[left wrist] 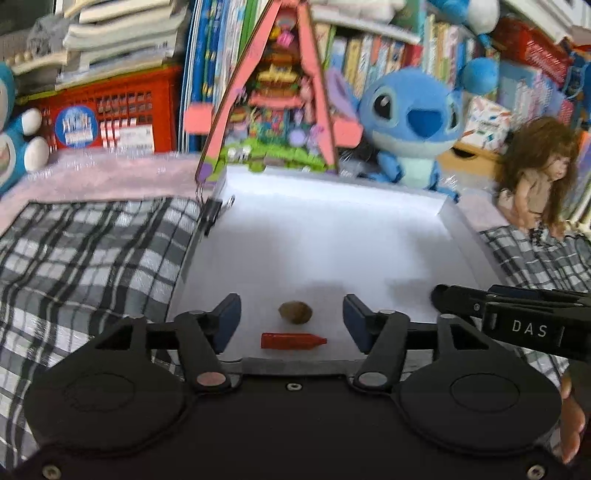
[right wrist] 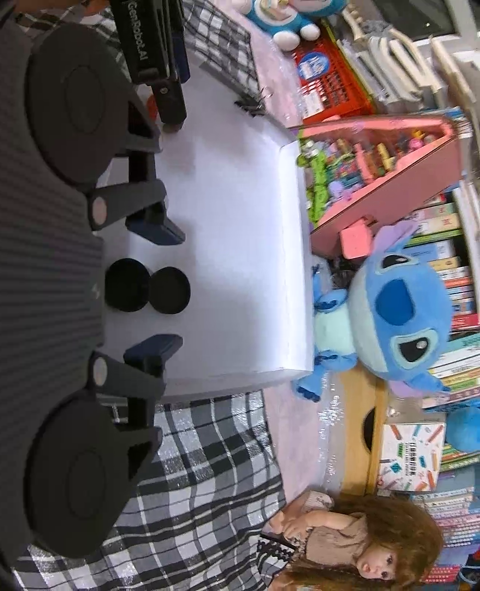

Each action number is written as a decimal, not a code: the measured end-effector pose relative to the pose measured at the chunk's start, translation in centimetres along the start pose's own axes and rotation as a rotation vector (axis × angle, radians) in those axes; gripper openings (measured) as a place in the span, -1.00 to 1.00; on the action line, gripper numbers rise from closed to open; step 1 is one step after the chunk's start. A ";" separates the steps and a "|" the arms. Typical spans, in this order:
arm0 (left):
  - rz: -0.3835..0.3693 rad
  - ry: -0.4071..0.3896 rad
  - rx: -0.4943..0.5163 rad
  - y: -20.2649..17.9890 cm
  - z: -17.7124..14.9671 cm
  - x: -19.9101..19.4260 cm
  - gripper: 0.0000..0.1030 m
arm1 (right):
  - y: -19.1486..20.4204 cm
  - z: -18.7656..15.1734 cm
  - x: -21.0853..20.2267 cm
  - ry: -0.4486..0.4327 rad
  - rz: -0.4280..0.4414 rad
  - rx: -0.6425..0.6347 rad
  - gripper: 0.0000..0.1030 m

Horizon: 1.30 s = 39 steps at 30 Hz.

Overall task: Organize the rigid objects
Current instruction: 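Open both tools to drop the egg piece and lid into the tray, then lift both open tools away from the tray toward the loose objects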

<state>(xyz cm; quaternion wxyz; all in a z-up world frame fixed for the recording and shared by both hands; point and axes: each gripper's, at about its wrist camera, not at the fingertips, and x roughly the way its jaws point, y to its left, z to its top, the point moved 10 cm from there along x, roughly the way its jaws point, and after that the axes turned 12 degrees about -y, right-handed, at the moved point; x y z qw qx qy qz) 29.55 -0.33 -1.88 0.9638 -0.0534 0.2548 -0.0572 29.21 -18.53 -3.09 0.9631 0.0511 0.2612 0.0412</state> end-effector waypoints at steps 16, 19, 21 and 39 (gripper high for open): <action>-0.086 -0.091 0.060 -2.0 -2.9 -8.6 0.55 | -0.2 -1.3 -8.7 -0.181 0.067 -0.083 0.72; -0.102 -0.099 0.068 -2.4 -3.9 -9.9 0.57 | -0.5 -2.2 -9.8 -0.197 0.066 -0.099 0.74; -0.110 -0.097 0.071 -2.6 -4.6 -10.5 0.59 | -0.6 -2.9 -10.6 -0.209 0.064 -0.111 0.74; -0.098 -0.142 0.038 -2.6 -10.8 -15.6 0.61 | -0.6 -9.0 -15.0 -0.227 0.061 -0.163 0.79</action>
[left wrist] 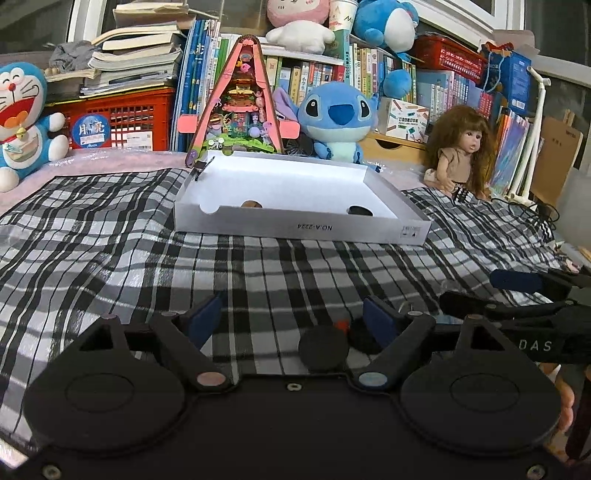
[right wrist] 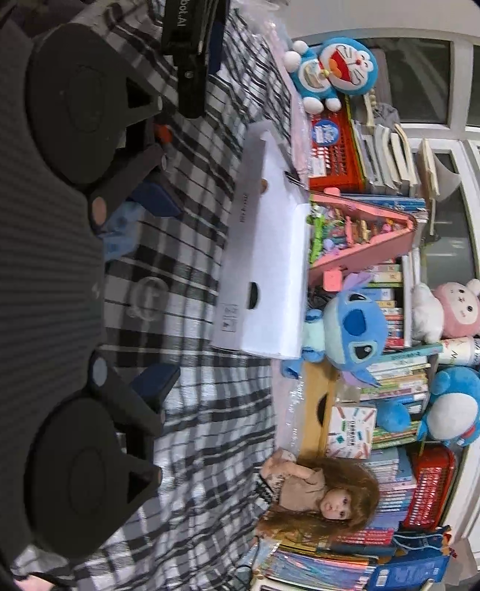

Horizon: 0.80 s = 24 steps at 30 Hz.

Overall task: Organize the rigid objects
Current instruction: 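Lift both open tools away from the tray toward the loose objects, then close the left tool on a black lid while the right tool grasps a blue plastic piece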

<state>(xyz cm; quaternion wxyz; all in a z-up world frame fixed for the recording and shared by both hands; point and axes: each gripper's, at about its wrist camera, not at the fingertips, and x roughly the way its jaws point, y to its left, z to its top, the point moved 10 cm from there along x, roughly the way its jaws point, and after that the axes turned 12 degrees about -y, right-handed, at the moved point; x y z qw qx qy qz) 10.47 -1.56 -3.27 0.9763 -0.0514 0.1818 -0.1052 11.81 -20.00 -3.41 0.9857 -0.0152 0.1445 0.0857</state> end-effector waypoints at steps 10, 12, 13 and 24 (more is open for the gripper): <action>-0.028 0.027 0.030 -1.4 -2.4 -0.5 0.50 | 1.7 -2.4 -1.8 0.021 0.049 -0.034 0.73; -0.033 0.036 0.031 -1.6 -2.7 -0.3 0.45 | 2.1 -2.9 -2.0 0.028 0.061 -0.048 0.71; -0.034 0.039 0.032 -1.6 -2.9 -0.3 0.43 | 2.2 -3.1 -2.1 0.030 0.065 -0.055 0.70; -0.068 0.041 0.030 -2.0 -2.4 0.5 -0.34 | 2.3 -3.2 -2.3 0.004 0.061 -0.053 0.26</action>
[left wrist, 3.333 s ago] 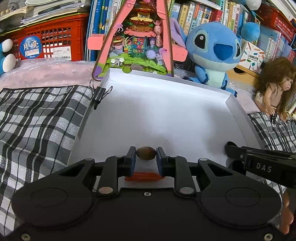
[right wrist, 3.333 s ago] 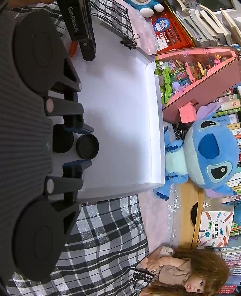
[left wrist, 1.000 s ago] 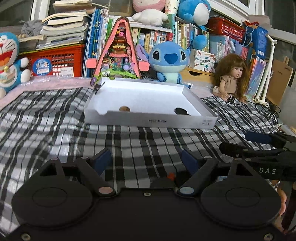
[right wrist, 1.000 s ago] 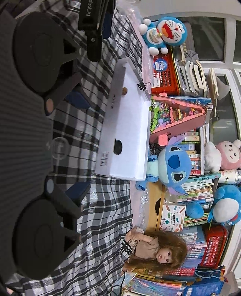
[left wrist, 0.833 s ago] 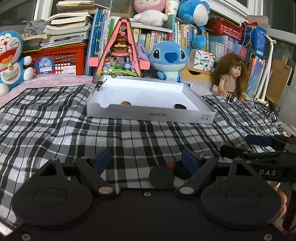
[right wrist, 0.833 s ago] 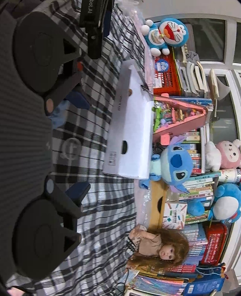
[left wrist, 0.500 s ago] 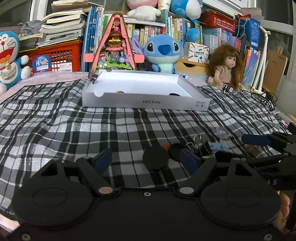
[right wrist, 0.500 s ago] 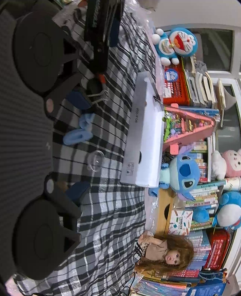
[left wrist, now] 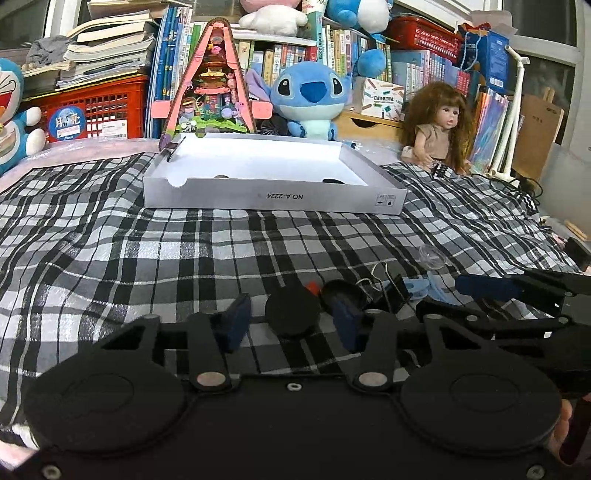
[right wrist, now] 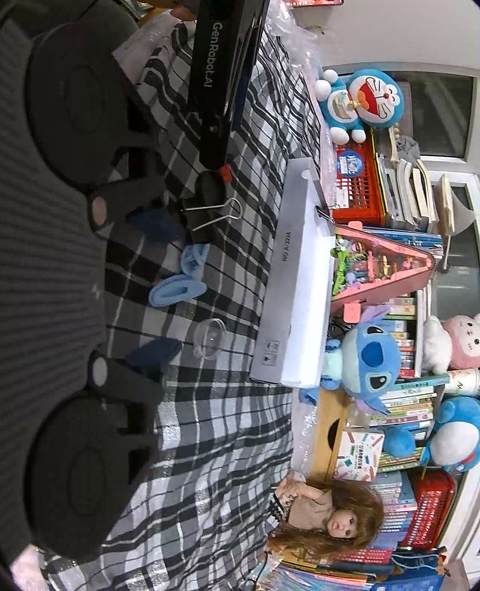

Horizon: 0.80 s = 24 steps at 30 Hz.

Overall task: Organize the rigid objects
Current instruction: 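Close the left tool on a black lid while the right tool grasps a blue plastic piece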

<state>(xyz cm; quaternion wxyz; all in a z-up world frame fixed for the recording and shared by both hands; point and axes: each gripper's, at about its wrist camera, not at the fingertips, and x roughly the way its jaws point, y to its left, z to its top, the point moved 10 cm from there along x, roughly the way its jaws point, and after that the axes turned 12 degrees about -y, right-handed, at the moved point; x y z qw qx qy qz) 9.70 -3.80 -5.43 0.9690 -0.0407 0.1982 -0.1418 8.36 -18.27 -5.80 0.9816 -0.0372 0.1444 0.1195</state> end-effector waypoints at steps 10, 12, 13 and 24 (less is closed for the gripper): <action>0.035 -0.032 0.010 0.5 1.3 -0.5 -0.41 | -0.1 0.8 -0.1 -0.043 -0.061 -0.027 -0.62; 0.043 -0.042 0.007 0.7 1.7 -0.7 -0.41 | -0.1 1.0 -0.1 -0.043 -0.059 -0.026 -0.62; 0.047 -0.046 0.003 0.9 2.0 -0.7 -0.41 | -0.1 1.1 0.0 -0.041 -0.057 -0.024 -0.62; 0.060 -0.033 -0.021 2.3 3.2 0.0 -0.41 | -0.4 2.3 0.6 -0.046 -0.057 0.023 -0.62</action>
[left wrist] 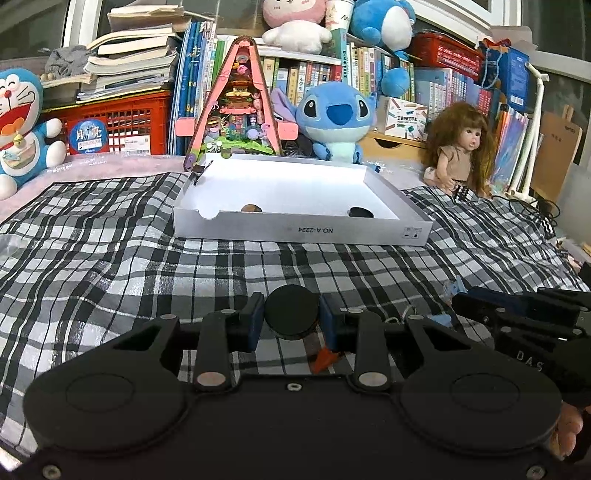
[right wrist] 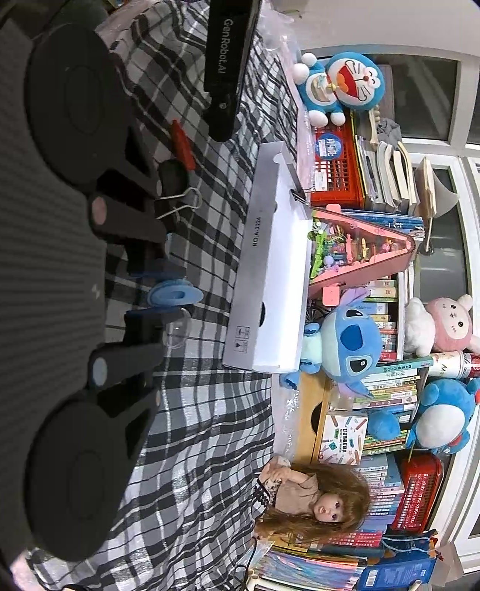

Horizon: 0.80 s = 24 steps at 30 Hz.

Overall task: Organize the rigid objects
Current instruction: 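Close the left tool on a black lid while the right tool grasps a blue plastic piece, then carry the black lid and blue plastic piece over the white tray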

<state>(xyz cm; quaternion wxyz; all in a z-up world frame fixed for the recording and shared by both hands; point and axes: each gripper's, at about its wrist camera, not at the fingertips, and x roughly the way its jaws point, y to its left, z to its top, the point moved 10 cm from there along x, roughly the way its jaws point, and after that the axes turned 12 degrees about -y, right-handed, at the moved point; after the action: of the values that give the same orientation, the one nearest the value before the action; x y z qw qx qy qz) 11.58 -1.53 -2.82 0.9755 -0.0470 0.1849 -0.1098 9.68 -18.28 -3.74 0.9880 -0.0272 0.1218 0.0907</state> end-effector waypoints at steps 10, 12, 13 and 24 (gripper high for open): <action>-0.005 0.022 -0.042 1.5 3.8 3.4 -0.41 | -1.4 3.3 2.6 0.027 0.017 0.127 -0.62; 0.002 0.026 -0.047 1.9 4.8 4.4 -0.41 | -1.8 4.2 3.5 0.030 0.020 0.147 -0.62; 0.008 0.028 -0.050 2.1 5.3 5.0 -0.41 | -2.0 4.6 3.9 0.034 0.021 0.154 -0.62; 0.035 0.117 -0.115 3.9 8.5 13.1 -0.41 | -4.7 7.4 11.8 0.164 0.014 0.269 -0.62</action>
<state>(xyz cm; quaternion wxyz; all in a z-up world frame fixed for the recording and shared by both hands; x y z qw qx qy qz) 27.36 -0.31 -0.01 0.9605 -0.0929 0.2486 -0.0843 23.54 -20.32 0.69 0.9689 0.0987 0.2131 0.0780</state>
